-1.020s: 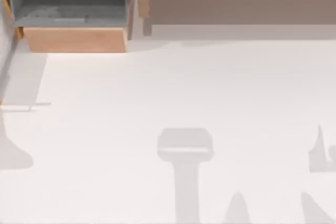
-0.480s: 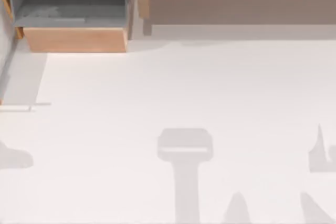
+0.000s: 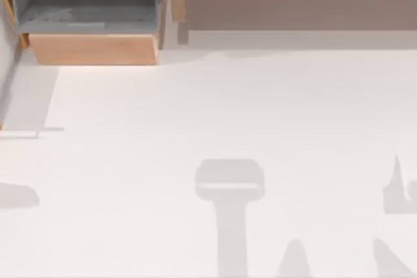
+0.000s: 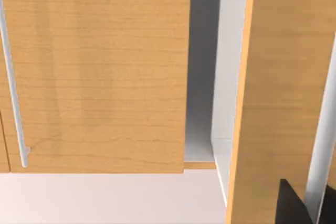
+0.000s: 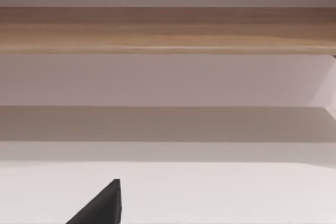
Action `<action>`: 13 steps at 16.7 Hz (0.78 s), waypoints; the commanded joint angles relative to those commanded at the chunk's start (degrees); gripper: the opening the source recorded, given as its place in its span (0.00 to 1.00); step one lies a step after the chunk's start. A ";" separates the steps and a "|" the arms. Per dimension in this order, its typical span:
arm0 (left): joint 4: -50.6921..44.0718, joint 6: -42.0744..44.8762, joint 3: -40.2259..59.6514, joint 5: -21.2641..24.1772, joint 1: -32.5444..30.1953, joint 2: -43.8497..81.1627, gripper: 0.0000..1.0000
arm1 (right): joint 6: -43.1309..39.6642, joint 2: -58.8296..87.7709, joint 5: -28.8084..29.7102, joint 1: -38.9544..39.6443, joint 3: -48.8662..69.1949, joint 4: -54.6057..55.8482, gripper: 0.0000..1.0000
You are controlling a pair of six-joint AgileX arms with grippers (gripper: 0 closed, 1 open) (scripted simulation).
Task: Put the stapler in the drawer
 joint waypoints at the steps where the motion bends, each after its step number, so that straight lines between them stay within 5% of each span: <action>1: 0.00 0.00 0.00 0.00 0.00 0.00 0.00 | 0.00 0.00 0.00 0.00 0.00 0.00 1.00; 13: -7.58 -0.50 12.46 -6.88 -6.81 5.78 0.00 | 0.00 0.00 0.00 0.00 0.00 0.00 1.00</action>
